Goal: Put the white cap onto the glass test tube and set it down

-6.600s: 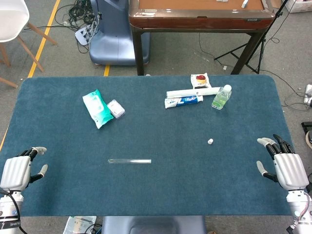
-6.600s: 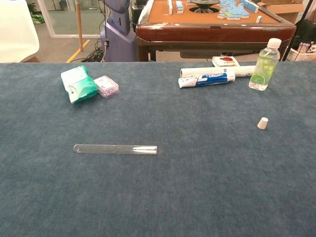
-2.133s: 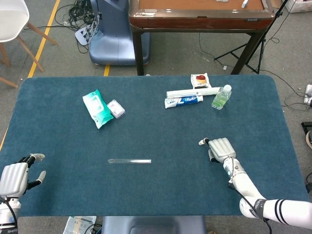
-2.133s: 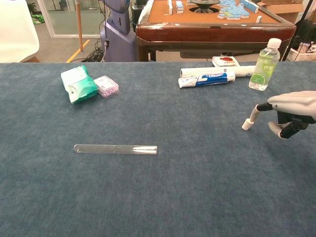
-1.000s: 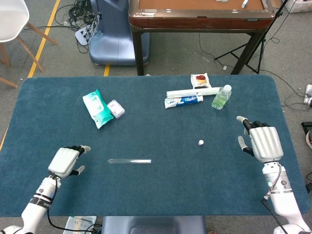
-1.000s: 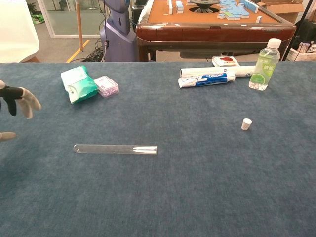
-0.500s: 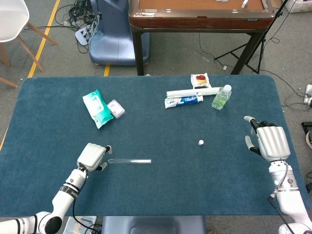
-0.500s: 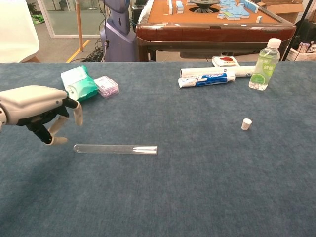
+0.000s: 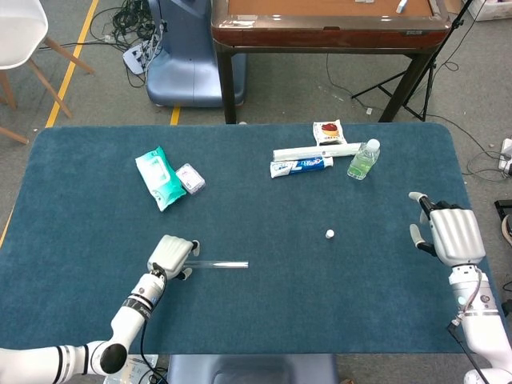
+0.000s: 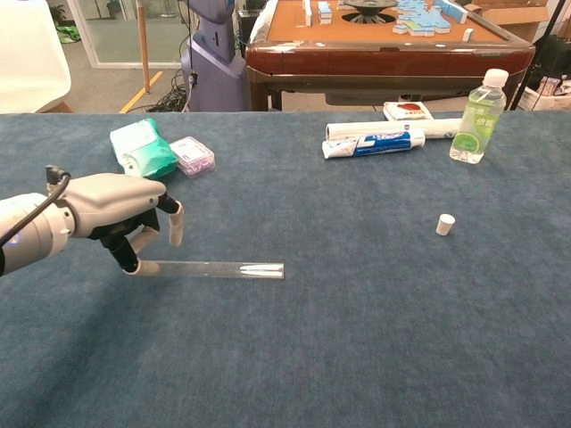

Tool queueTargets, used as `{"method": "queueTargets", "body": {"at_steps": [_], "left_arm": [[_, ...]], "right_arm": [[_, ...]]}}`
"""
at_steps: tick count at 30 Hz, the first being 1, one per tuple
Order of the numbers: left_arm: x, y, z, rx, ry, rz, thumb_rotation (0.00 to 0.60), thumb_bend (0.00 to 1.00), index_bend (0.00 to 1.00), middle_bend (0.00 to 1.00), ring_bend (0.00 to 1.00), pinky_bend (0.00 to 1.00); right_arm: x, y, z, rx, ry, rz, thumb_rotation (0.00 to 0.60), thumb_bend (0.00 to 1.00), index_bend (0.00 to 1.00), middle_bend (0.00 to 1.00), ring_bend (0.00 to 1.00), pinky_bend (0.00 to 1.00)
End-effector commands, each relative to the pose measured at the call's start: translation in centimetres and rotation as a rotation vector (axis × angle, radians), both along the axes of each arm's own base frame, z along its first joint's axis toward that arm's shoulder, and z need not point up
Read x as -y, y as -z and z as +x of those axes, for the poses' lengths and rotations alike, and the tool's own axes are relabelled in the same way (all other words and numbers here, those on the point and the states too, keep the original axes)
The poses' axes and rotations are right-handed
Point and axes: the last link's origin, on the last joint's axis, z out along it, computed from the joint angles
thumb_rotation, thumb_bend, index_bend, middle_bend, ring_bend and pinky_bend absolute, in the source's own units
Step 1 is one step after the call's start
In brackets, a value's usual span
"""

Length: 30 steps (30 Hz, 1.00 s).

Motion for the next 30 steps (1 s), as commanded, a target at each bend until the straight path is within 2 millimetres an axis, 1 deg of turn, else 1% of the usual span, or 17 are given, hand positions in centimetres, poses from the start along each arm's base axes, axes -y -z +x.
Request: {"method": "queueTargets", "body": {"at_steps": [1, 18, 23, 30], "left_arm": [[-0.2, 0.6, 0.6, -0.001, -0.003, -0.011, 0.6, 0.25, 0.44, 0.82, 0.88, 0.98], [-0.5, 3.1, 2.4, 0.026, -0.04, -0.042, 0.6, 0.25, 0.44, 0.83, 0.89, 0.99], [-0.7, 3.5, 2.7, 0.032, -0.049, -0.043, 0.6, 0.25, 0.45, 0.83, 0.9, 1.0], [-0.9, 3.8, 2.6, 0.03, -0.064, -0.041, 0.6, 0.25, 0.48, 0.84, 0.9, 1.0]], "right_arm": [[-0.1, -0.1, 0.0, 0.003, 0.003, 0.001, 0.6, 0.41, 0.25, 0.54, 0.43, 0.49], [-0.6, -0.7, -0.6, 0.012, 0.025, 0.009, 0.6, 0.41, 0.25, 0.55, 0.44, 0.49], [-0.8, -0.9, -0.9, 0.012, 0.032, 0.003, 0.6, 0.41, 0.25, 0.55, 0.44, 0.49], [-1.0, -1.2, -1.2, 0.014, 0.039, -0.003, 0.6, 0.41, 0.25, 0.55, 0.44, 0.49]]}}
